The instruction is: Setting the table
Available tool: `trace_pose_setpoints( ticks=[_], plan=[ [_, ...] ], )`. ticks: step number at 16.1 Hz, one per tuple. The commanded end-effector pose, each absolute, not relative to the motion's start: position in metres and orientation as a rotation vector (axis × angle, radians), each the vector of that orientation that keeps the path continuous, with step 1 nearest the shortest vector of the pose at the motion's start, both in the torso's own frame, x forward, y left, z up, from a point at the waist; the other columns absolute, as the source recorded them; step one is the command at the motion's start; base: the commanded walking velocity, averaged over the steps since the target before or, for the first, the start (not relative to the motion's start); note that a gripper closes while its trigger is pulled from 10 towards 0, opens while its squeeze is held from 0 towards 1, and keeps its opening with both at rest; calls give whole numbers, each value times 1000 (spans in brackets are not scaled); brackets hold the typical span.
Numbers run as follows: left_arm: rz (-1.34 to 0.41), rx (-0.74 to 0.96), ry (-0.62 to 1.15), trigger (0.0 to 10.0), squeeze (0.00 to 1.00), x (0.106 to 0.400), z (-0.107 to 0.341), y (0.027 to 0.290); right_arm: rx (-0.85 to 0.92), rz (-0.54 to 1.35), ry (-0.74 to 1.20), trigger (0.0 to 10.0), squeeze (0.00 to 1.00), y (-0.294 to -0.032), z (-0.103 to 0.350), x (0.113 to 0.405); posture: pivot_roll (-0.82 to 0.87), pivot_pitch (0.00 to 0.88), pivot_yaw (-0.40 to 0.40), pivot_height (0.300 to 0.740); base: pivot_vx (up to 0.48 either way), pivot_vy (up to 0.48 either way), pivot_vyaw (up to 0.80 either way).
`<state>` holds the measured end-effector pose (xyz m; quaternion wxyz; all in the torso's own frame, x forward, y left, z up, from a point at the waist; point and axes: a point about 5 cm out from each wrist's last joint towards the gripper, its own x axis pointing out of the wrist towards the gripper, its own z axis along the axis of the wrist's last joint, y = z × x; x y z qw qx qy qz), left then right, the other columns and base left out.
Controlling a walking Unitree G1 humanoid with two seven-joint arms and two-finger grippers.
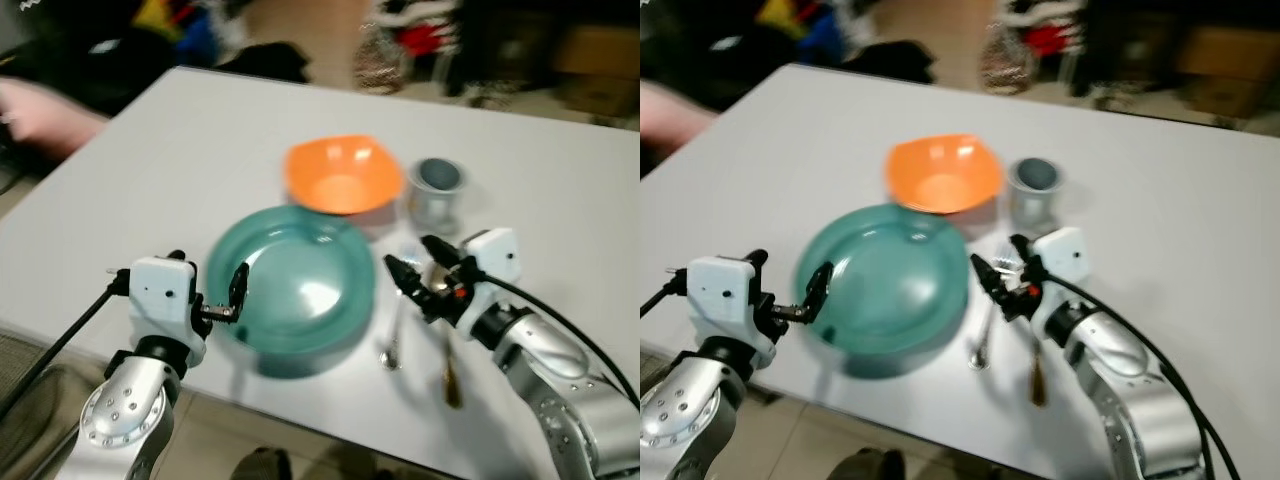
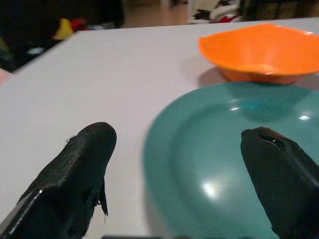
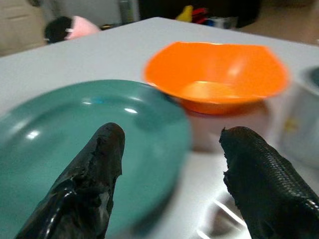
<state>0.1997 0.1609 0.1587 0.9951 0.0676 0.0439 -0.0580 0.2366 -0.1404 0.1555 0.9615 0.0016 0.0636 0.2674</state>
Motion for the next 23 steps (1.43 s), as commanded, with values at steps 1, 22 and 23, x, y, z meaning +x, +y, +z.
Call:
trace_pose_setpoints(
  ticks=[1, 22, 23],
  plan=[
    [-112, 163, 53, 10000, 0, 198, 164, 157, 4, 541, 136, 10000, 0, -137, 158, 235, -106, 66, 68, 740, 0, 0, 800],
    [-13, 123, 69, 10000, 0, 205, 162, 159, 20, 544, 198, 10000, 0, -132, 157, 252, -79, 47, 38, 740, 0, 0, 800],
    [-7, 122, 72, 10000, 0, 204, 161, 160, 34, 543, 202, 10000, 0, -132, 157, 252, -78, 48, 37, 740, 0, 0, 800]
  ],
)
